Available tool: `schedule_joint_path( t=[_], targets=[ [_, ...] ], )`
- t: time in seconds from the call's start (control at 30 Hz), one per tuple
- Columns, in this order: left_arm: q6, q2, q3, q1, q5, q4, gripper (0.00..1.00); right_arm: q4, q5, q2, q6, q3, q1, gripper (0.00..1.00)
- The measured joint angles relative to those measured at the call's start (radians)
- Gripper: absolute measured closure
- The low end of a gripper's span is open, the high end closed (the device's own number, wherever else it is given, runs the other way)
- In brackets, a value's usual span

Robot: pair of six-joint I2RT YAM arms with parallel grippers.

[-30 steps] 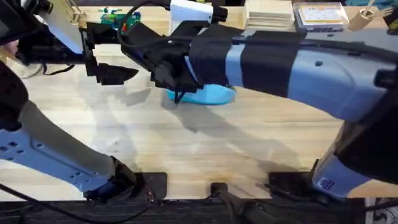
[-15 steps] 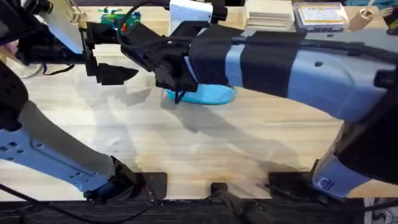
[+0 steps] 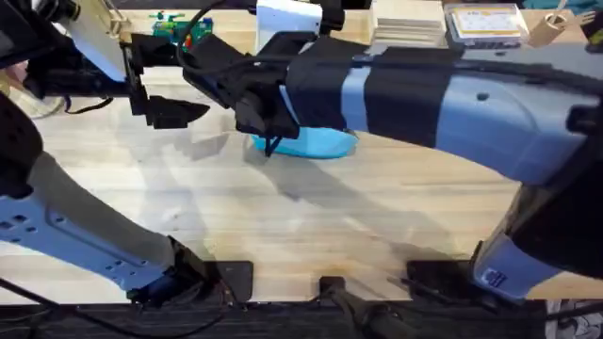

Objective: Unzip the bag, pick up the pens from the table one at a time and place them inside, then zip the bag closed.

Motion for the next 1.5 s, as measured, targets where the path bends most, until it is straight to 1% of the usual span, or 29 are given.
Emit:
schedule_joint_path(
  t=[0.3, 0.43, 0.67, 0.87, 0.97, 1.1, 1.17, 1.33, 1.5],
  targets=[
    [0.0, 0.0, 0.0, 0.0, 0.0, 0.0, 0.007, -0.004, 0.003, -0.001, -0.006, 0.0, 0.008, 0.967],
    [0.0, 0.0, 0.0, 0.0, 0.0, 0.001, 0.007, -0.045, 0.005, -0.015, -0.018, 0.005, 0.02, 0.967],
    [0.0, 0.0, 0.0, 0.0, 0.0, 0.001, 0.007, -0.118, 0.004, -0.032, -0.023, 0.064, 0.037, 0.967],
    [0.0, 0.0, 0.0, -0.005, 0.015, 0.0, 0.008, -0.124, 0.004, -0.032, -0.025, 0.071, 0.038, 0.967],
    [0.0, 0.0, 0.0, -0.018, 0.036, 0.001, 0.008, -0.124, 0.004, -0.032, -0.025, 0.071, 0.038, 0.967],
    [0.003, 0.0, -0.002, -0.05, 0.053, 0.001, 0.007, -0.124, 0.004, -0.032, -0.026, 0.071, 0.038, 0.967],
    [0.016, 0.0, -0.012, -0.069, 0.06, 0.001, 0.008, -0.124, 0.004, -0.032, -0.026, 0.071, 0.038, 0.967],
    [0.066, 0.0, -0.08, -0.101, 0.067, 0.001, 0.008, -0.124, 0.004, -0.032, -0.033, 0.071, 0.038, 0.967],
    [0.101, 0.0, -0.147, -0.103, 0.067, 0.005, 0.007, -0.124, 0.004, -0.032, -0.062, 0.071, 0.038, 0.967]
  ],
)
